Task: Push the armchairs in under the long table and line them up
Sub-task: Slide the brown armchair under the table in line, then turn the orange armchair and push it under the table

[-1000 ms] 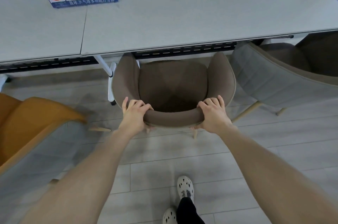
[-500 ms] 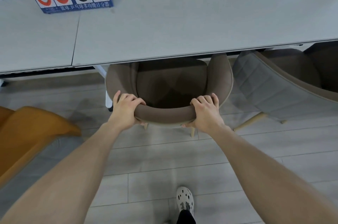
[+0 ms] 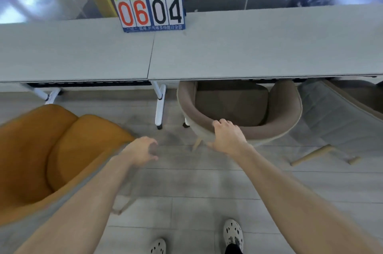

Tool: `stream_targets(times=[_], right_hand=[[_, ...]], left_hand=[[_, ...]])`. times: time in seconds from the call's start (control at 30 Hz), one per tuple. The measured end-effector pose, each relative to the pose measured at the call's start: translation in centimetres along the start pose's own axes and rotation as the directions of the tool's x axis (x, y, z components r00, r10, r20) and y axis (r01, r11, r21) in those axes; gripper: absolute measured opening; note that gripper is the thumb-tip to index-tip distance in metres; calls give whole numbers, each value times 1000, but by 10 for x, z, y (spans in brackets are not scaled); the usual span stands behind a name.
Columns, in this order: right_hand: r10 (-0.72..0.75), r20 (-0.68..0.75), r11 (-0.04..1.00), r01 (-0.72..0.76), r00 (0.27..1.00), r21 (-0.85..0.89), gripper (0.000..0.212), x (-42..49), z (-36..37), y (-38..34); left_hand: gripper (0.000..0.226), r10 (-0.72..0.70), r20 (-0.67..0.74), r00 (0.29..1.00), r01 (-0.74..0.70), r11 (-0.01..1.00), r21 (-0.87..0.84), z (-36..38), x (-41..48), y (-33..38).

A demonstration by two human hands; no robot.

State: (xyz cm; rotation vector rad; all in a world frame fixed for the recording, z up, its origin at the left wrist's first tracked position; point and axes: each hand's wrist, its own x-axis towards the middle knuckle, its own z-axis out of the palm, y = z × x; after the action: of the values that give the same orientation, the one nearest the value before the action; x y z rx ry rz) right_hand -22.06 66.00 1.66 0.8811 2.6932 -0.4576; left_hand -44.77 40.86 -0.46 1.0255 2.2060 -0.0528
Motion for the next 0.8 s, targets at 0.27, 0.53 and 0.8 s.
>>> stream_targets(times=[0.27,0.53,0.8], right_hand=[[15,52,995,-20,999,102,55,-23,36,-198],[31,157,982,-60,987,181,58,-78,92,-377],[-3,163,986,-25,987,167,55,-122,157,-515]], left_hand=[[53,-32,25,999,31,998,60,-39,-99,-196],[46,-99,26,995,99,995,4,-55,-198,-369],[32,-118,-195,974,120,993,-1,-28,-276,-526]])
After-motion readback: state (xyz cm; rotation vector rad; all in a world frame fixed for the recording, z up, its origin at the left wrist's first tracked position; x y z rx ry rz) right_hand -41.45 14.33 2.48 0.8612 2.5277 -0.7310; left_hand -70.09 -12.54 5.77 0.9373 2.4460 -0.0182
